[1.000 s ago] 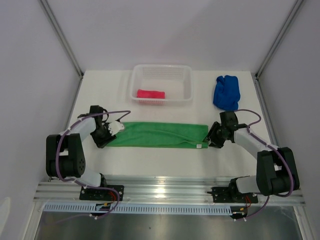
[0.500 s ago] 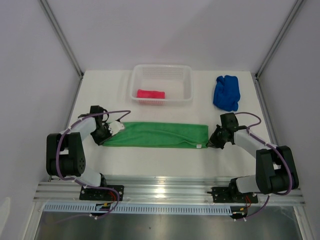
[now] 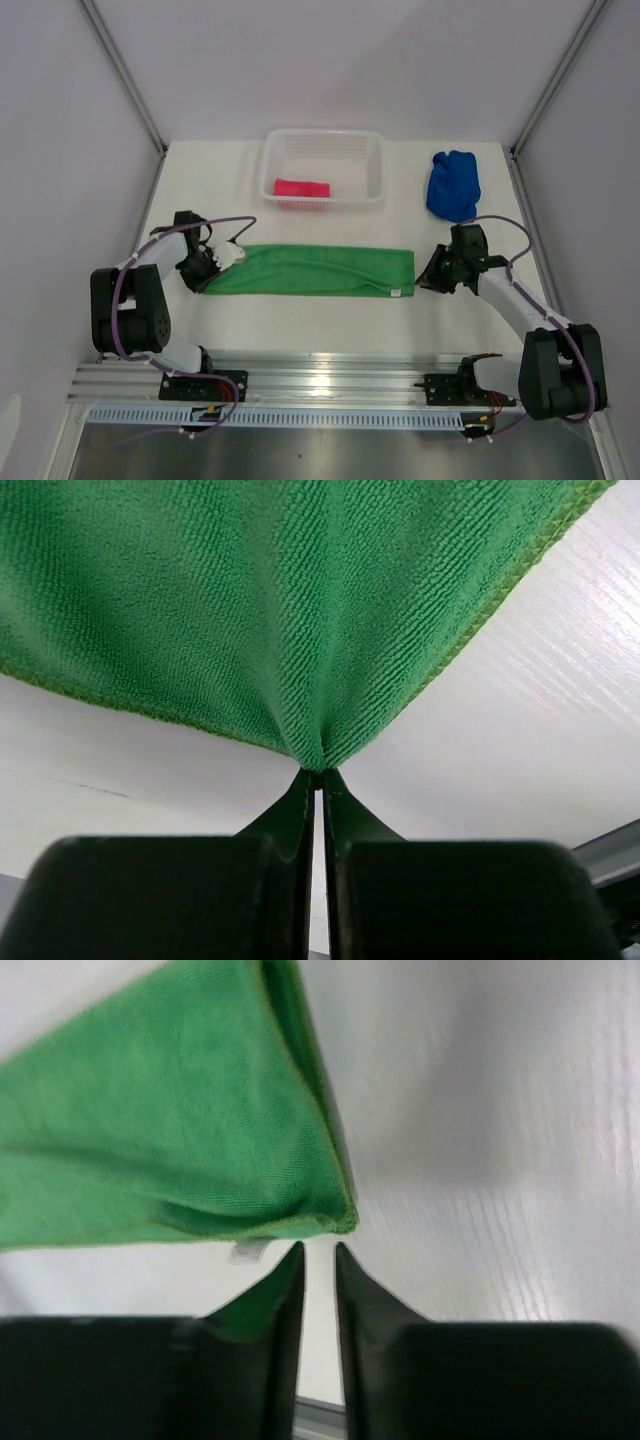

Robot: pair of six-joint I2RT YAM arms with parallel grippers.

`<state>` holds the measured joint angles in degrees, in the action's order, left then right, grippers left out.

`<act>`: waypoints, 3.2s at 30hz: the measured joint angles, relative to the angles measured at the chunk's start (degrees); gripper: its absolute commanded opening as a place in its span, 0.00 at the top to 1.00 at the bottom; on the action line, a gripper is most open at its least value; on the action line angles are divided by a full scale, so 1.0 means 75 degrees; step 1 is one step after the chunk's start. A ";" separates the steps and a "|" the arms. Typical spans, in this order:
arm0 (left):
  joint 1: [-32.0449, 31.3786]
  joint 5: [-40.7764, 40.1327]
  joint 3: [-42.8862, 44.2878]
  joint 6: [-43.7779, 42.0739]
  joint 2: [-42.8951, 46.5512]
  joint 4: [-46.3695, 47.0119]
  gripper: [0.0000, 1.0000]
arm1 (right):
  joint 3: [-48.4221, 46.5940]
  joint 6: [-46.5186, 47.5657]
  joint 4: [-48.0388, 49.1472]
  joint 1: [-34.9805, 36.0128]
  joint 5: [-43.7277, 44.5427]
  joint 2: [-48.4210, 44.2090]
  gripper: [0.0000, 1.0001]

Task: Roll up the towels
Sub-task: Fold the towel

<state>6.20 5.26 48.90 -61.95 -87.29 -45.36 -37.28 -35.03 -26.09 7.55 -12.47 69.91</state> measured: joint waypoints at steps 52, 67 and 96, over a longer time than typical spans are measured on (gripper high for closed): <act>0.0000 -0.0076 0.0178 0.0052 0.0000 0.0102 0.99 | -0.1463 1.2225 -0.1381 0.1786 -0.1110 0.2212 0.98; 0.0251 -0.0015 0.0178 -0.0306 0.0111 -0.0114 0.99 | -0.0280 1.2336 -0.0726 0.2119 -0.0318 0.0621 0.95; -0.0061 0.0525 0.1448 0.1134 0.0586 -0.1440 0.63 | -0.2049 0.7810 0.0592 0.1612 -0.0985 0.1667 1.00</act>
<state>5.74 9.19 59.77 -53.45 -82.89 -56.16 -52.64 23.55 -21.65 19.64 -19.86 82.41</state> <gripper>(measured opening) 0.340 0.005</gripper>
